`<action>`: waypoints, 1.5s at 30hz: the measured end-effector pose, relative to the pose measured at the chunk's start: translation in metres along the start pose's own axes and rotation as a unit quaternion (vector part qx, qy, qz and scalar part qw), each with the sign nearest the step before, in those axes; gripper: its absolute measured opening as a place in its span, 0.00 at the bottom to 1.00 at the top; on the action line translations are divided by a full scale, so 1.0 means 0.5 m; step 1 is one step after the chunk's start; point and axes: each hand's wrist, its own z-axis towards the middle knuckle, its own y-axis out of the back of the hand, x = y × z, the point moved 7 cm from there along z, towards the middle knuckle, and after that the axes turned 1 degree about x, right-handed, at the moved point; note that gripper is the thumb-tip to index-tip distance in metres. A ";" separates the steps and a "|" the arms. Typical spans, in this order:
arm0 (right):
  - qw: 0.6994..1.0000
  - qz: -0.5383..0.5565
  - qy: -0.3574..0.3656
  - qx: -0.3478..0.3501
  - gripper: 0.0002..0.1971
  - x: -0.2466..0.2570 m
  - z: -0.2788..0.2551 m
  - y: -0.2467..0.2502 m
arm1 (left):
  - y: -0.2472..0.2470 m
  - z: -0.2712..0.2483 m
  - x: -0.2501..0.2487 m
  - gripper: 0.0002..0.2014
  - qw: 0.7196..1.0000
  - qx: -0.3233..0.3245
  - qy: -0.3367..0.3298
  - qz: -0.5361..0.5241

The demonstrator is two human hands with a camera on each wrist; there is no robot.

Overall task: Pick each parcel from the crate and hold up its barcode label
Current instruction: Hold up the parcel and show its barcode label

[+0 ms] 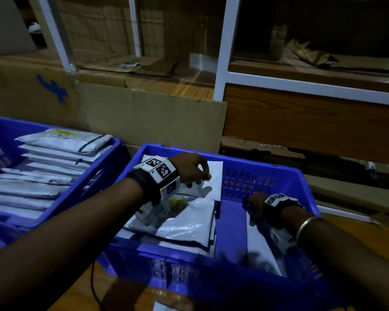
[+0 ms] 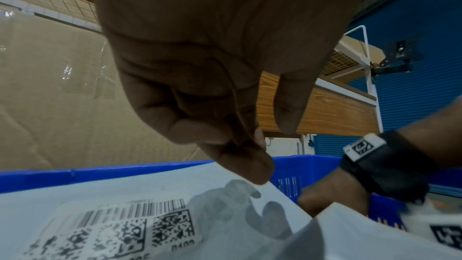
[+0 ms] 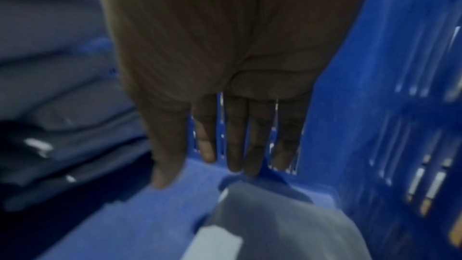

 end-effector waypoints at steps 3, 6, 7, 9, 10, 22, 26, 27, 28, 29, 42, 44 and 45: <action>1.000 0.003 -0.009 -0.004 0.36 -0.005 -0.002 -0.005 | 0.000 -0.005 0.000 0.10 1.000 -0.004 0.000 -0.002; 1.000 0.010 -0.001 0.009 0.32 -0.006 -0.004 -0.008 | -0.002 -0.007 -0.002 0.10 1.000 -0.003 0.001 -0.007; 1.000 0.004 0.002 0.017 0.28 -0.003 -0.009 -0.008 | -0.003 -0.009 -0.003 0.10 1.000 -0.002 0.001 -0.010; 1.000 -0.008 0.006 0.019 0.21 -0.005 -0.013 -0.005 | -0.004 -0.013 -0.008 0.10 1.000 -0.001 -0.002 -0.014; 1.000 -0.012 0.005 0.017 0.21 -0.007 -0.017 -0.004 | -0.004 -0.014 -0.012 0.10 1.000 -0.002 -0.004 -0.015; 0.997 -0.030 0.027 0.071 0.41 -0.049 0.045 -0.048 | 0.002 -0.044 -0.019 0.10 0.999 -0.011 0.001 -0.039; 0.997 -0.005 0.029 0.066 0.25 -0.031 -0.014 -0.007 | 0.005 -0.053 -0.028 0.10 0.998 -0.008 0.000 -0.056; 0.998 0.007 0.030 0.061 0.23 -0.017 -0.040 0.009 | 0.007 -0.055 -0.031 0.10 0.998 -0.009 -0.001 -0.059; 0.998 0.021 0.030 0.053 0.24 -0.014 -0.051 0.018 | 0.008 -0.057 -0.034 0.10 0.998 -0.011 -0.001 -0.063; 0.998 0.025 0.037 0.036 0.27 -0.011 -0.062 0.028 | 0.010 -0.060 -0.037 0.10 0.998 -0.014 -0.001 -0.065; 0.980 0.100 0.100 -0.142 0.13 0.056 -0.277 0.253 | 0.006 -0.095 -0.064 0.05 0.993 -0.030 -0.012 -0.115; 0.973 0.103 0.110 -0.178 0.11 0.062 -0.310 0.291 | 0.012 -0.096 -0.071 0.05 0.990 -0.045 -0.016 -0.134; 0.968 0.104 0.116 -0.198 0.12 0.067 -0.328 0.310 | 0.016 -0.098 -0.075 0.05 0.989 -0.053 -0.018 -0.137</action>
